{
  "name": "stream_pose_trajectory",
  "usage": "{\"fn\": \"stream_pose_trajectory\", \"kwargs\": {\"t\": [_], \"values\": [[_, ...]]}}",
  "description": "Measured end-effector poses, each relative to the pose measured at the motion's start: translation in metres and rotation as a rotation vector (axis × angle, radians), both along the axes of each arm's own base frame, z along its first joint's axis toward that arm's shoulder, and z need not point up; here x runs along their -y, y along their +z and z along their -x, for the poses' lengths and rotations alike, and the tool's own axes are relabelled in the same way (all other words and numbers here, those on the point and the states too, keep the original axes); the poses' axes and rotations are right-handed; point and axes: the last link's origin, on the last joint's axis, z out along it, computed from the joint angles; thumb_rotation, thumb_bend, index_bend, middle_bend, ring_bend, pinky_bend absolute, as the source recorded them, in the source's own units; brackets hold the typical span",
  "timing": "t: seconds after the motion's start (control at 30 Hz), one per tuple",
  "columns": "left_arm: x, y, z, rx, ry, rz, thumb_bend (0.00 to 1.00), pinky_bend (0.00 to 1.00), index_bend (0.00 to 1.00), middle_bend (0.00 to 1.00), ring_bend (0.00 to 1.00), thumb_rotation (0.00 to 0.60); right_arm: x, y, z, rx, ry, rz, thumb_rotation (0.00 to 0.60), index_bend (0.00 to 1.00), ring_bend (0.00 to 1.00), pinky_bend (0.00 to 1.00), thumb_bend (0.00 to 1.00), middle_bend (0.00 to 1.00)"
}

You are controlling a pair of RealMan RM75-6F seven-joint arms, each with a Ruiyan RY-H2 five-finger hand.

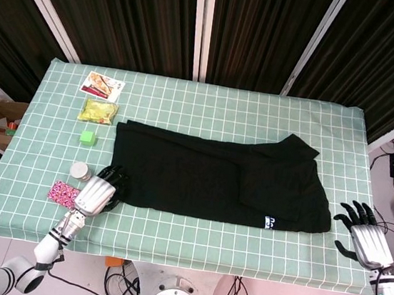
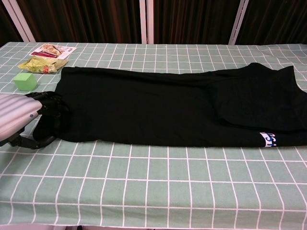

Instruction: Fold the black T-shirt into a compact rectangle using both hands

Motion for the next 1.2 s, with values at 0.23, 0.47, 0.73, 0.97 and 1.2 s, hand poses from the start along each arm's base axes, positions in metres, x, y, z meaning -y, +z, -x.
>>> {"fn": "stream_pose_trajectory", "kwargs": {"t": [0.23,0.47,0.73,0.97,1.2], "values": [[0.0,0.0,0.002,0.01,0.01,-0.001,0.53,0.2,0.64,0.26,0.13,0.6,0.017,-0.032,0.001,-0.04,0.071,-0.026,0.6,0.39,0.0,0.0,0.25,0.18],[0.003,0.001,0.003,0.038,0.015,-0.004,0.53,0.19,0.64,0.26,0.13,0.6,0.019,-0.046,0.006,-0.056,0.108,-0.042,0.6,0.71,0.0,0.0,0.48,0.23],[0.031,0.011,0.004,0.089,0.033,0.0,0.53,0.19,0.64,0.26,0.13,0.6,-0.016,-0.028,0.011,-0.005,0.113,-0.012,0.6,0.71,0.0,0.0,0.48,0.23],[0.08,0.02,0.014,0.078,0.074,0.019,0.53,0.19,0.64,0.26,0.13,0.6,-0.052,-0.019,0.016,-0.002,0.081,-0.009,0.6,0.7,0.0,0.0,0.48,0.23],[0.103,0.023,0.019,0.048,0.089,0.028,0.38,0.19,0.39,0.19,0.11,0.6,-0.065,-0.021,0.016,-0.022,0.07,-0.036,0.6,0.29,0.0,0.0,0.17,0.11]]}}
